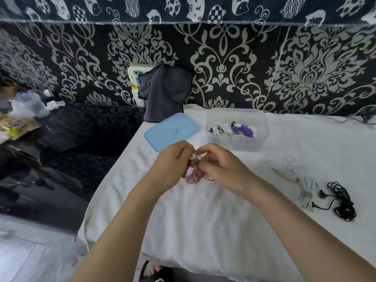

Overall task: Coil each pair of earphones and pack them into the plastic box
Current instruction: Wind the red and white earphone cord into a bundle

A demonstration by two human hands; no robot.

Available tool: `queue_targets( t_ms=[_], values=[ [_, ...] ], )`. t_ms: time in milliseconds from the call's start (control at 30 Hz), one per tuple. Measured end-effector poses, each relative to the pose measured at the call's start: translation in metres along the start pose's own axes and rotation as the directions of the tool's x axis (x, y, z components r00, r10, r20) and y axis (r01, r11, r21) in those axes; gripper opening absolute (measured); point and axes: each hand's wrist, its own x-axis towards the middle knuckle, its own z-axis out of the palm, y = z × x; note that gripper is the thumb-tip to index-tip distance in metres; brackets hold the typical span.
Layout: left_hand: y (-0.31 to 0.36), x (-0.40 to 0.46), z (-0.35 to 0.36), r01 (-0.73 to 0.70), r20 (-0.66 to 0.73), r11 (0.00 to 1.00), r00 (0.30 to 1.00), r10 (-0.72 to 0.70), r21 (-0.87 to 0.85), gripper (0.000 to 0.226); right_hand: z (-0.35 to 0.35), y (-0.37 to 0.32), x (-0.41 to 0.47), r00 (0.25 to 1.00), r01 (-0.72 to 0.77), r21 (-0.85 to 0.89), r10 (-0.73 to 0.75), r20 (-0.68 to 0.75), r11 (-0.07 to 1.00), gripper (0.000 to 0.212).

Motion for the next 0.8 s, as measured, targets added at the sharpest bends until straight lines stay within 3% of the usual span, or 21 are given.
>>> queue_targets(
  t_ms=[200,400,533,600,800],
  values=[
    [-0.003,0.001,-0.008,0.022,0.004,0.998,1.0,-0.021,-0.054,0.027,0.003,-0.005,0.003,1.0,-0.024,0.119,0.025,-0.007,0.993,0.002],
    [-0.005,-0.001,-0.014,0.007,0.011,0.999,1.0,-0.006,-0.038,0.027,0.012,-0.013,0.004,0.999,-0.039,0.166,0.038,0.013,0.985,0.005],
    [-0.006,-0.003,-0.018,0.007,0.016,0.997,1.0,-0.006,-0.078,0.025,0.02,-0.016,0.004,0.996,-0.088,0.32,0.088,0.015,0.943,0.018],
    [-0.007,-0.003,-0.019,0.008,0.03,0.995,1.0,-0.005,-0.097,0.025,0.022,-0.015,0.004,0.995,-0.089,0.318,0.098,-0.012,0.944,0.021],
    [-0.012,0.0,-0.023,0.027,0.031,0.993,0.999,-0.023,-0.112,0.024,0.018,-0.014,0.006,0.993,-0.106,0.294,0.119,-0.027,0.95,0.009]
  ],
)
